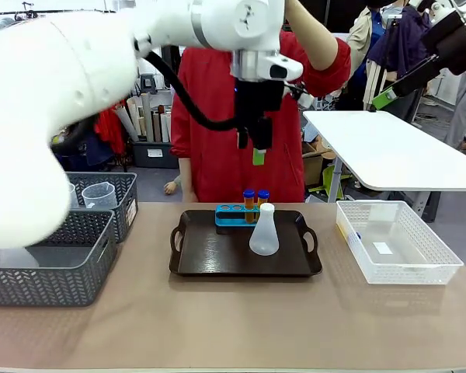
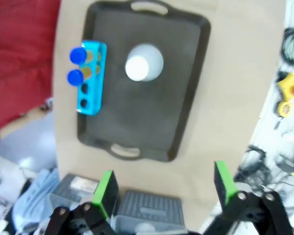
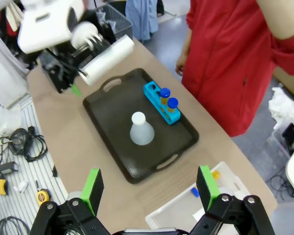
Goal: Prepare the laboratory tools.
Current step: Pick up one Large Measuring Cup and place it on the Handle tray.
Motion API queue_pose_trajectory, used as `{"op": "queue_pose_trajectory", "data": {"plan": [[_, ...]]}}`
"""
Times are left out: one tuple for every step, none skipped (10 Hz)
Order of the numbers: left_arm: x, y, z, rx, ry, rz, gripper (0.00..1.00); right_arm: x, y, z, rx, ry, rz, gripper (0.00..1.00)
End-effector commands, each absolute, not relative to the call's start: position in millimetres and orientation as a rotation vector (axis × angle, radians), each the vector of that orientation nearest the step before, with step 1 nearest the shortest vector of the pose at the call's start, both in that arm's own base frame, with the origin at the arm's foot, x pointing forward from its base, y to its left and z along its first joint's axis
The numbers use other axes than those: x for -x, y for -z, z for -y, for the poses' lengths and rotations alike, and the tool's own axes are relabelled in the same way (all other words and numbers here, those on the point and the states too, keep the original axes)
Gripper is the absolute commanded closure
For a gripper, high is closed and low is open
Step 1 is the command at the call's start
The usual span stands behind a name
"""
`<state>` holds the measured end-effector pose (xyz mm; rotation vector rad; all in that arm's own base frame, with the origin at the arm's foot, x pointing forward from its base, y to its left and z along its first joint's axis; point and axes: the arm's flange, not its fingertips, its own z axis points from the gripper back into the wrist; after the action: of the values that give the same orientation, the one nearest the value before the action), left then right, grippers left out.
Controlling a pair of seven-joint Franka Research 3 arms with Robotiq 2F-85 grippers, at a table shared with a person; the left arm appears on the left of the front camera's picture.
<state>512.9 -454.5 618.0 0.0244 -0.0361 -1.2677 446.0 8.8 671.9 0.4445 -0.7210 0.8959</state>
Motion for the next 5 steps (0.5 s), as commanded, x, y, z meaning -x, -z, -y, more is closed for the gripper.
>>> {"op": "queue_pose_trajectory", "data": {"plan": [[-442, -585, 378, -0.025, 1.19, 0.052, 0.0, -446, -673, -9, -0.448, -0.903, 0.726, 0.0], [-435, -594, 362, -0.027, 1.14, 0.037, 0.0, -446, -673, -9, -0.448, -0.903, 0.726, 0.0], [-430, -598, 346, -0.036, 1.088, 0.049, 0.0, -446, -673, -9, -0.448, -0.903, 0.726, 0.0], [-426, -602, 328, -0.041, 1.027, 0.069, 0.0, -446, -673, -9, -0.448, -0.903, 0.726, 0.0], [-421, -606, 314, -0.04, 0.974, 0.098, 0.0, -446, -673, -9, -0.448, -0.903, 0.726, 0.0]]}}
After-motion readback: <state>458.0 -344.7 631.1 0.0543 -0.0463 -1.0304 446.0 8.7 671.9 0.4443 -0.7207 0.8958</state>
